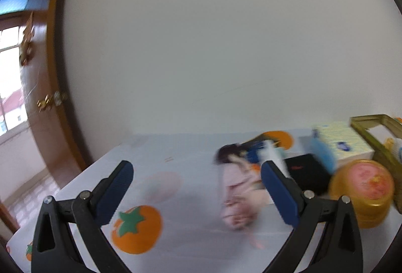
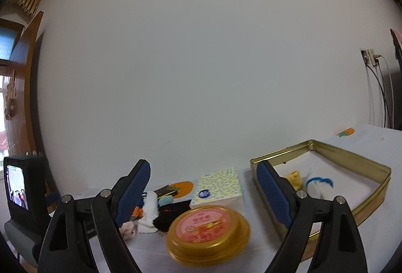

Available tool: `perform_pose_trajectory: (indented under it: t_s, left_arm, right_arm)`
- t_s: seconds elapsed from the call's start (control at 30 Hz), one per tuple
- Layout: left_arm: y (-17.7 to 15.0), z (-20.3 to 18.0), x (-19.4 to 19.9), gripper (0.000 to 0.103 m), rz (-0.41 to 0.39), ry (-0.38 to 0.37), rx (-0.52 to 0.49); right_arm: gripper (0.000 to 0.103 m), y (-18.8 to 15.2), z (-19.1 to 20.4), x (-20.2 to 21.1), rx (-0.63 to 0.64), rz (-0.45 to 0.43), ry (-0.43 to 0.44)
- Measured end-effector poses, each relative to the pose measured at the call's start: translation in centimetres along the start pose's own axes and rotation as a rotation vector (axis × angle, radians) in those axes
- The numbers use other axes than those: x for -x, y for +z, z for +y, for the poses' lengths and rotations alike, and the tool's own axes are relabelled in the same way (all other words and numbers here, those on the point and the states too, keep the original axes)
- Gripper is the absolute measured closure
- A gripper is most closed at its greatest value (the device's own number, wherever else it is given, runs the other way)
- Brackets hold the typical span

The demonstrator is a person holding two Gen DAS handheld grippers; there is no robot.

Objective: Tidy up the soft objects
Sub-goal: 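Grasp the pink cloth with the left gripper and lift it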

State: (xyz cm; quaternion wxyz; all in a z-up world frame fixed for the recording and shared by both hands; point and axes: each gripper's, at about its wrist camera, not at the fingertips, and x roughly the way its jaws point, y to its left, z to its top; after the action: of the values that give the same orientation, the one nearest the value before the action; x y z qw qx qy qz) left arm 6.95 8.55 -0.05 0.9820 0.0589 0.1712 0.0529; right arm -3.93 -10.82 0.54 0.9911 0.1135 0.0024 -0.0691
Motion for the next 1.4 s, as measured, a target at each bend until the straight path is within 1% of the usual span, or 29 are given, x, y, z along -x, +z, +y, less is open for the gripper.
perform_pose_trajectory:
  t_s: [0.07,0.13,0.2,0.3,0.37,0.4,0.43,0.5,0.53,0.6,0.67,0.7,0.73,0.77,0.8,0.83,0.9,0.97,1.0,1.1,1.13,1.23,1.3,1.33,1.37,1.4]
  left_arm:
    - [-0.1,1.2,-1.3,0.000,0.050,0.002,0.023]
    - [-0.2,1.7,-2.3,0.000,0.097,-0.018,0.035]
    - [-0.3,1.7,-3.4,0.000,0.147,-0.041,0.034]
    - [-0.4,1.3,-4.0,0.001,0.189,-0.064,0.031]
    - [-0.7,1.1,-3.8,0.002,0.196,-0.120,0.039]
    - [-0.8,0.7,-3.6,0.003,0.201,-0.169,0.039]
    - [-0.9,0.1,-3.5,0.003,0.210,-0.213,0.019]
    - [-1.0,-1.6,-3.5,0.003,0.227,-0.242,-0.062]
    - [-1.1,-2.6,-3.9,0.003,0.252,-0.267,-0.102]
    - [-1.4,-3.6,-5.1,0.005,0.323,-0.303,-0.141]
    - [-1.9,-3.6,-7.0,0.020,0.427,-0.320,-0.115]
    - [-2.1,-3.2,-7.9,0.035,0.466,-0.322,-0.089]
    - [-2.4,-2.6,-8.8,0.054,0.508,-0.343,-0.044]
    - [-2.6,-1.7,-9.3,0.065,0.533,-0.370,0.012]
    - [-2.7,-0.7,-9.5,0.076,0.536,-0.385,0.071]
    - [-2.9,0.0,-9.4,0.078,0.530,-0.396,0.115]
    - [-3.2,1.6,-9.0,0.080,0.521,-0.407,0.193]
    - [-3.6,3.0,-8.3,0.080,0.516,-0.378,0.232]
    - [-3.6,3.6,-7.9,0.080,0.500,-0.356,0.248]
    - [-2.8,6.3,-6.6,0.080,0.415,-0.290,0.309]
    - [-2.6,7.3,-6.4,0.080,0.388,-0.254,0.339]
    - [-2.6,10.1,-5.6,0.080,0.325,-0.113,0.414]
    - [-2.7,11.2,-5.4,0.080,0.305,-0.065,0.457]
    - [-2.8,11.8,-5.2,0.080,0.299,-0.058,0.473]
    - [-2.8,11.9,-5.0,0.080,0.293,-0.048,0.483]
    - [-2.8,11.8,-4.7,0.080,0.288,-0.040,0.480]
  right_arm:
    - [0.015,-0.2,0.6,-0.6,0.006,0.018,-0.007]
    - [0.015,-0.4,1.2,-1.1,0.021,0.042,-0.008]
    - [0.015,-0.4,1.3,-1.2,0.024,0.051,0.002]
    - [0.015,-0.4,1.0,-1.2,0.017,0.065,-0.004]
    - [0.015,-0.5,0.6,-1.4,0.003,0.091,-0.003]
    - [0.015,-0.5,0.4,-1.5,-0.004,0.100,-0.001]
    - [0.015,-0.6,0.3,-1.6,-0.010,0.107,0.000]
    - [0.015,-0.6,0.1,-1.7,-0.014,0.114,0.005]
    - [0.015,-0.6,0.1,-1.7,-0.014,0.116,0.006]
    - [0.015,-0.6,0.1,-1.6,-0.013,0.117,0.009]
    - [0.015,-0.6,0.1,-1.6,-0.012,0.118,0.009]
    - [0.015,-0.7,0.1,-1.6,-0.013,0.121,0.011]
    - [0.015,-0.7,0.1,-1.7,-0.014,0.125,0.013]
    - [0.015,-0.7,0.1,-1.7,-0.016,0.129,0.015]
    - [0.015,-0.8,0.1,-1.9,-0.018,0.136,0.017]
    - [0.015,-0.8,0.1,-1.9,-0.018,0.139,0.017]
    - [0.015,-0.8,0.0,-1.8,-0.019,0.142,0.018]
    - [0.015,-0.8,0.0,-1.7,-0.018,0.138,0.018]
    - [0.015,-0.8,0.0,-1.7,-0.018,0.137,0.021]
    - [0.015,-0.9,0.2,-1.7,-0.011,0.144,0.034]
    - [0.015,-0.9,0.3,-1.7,-0.007,0.147,0.038]
    - [0.015,-1.0,0.7,-1.7,0.007,0.150,0.048]
    - [0.015,-1.1,1.1,-2.0,0.018,0.172,0.072]
    - [0.015,-1.3,1.5,-2.3,0.029,0.202,0.099]
    - [0.017,-1.5,1.9,-2.7,0.041,0.229,0.124]
    - [0.022,-1.7,2.5,-3.0,0.059,0.256,0.149]
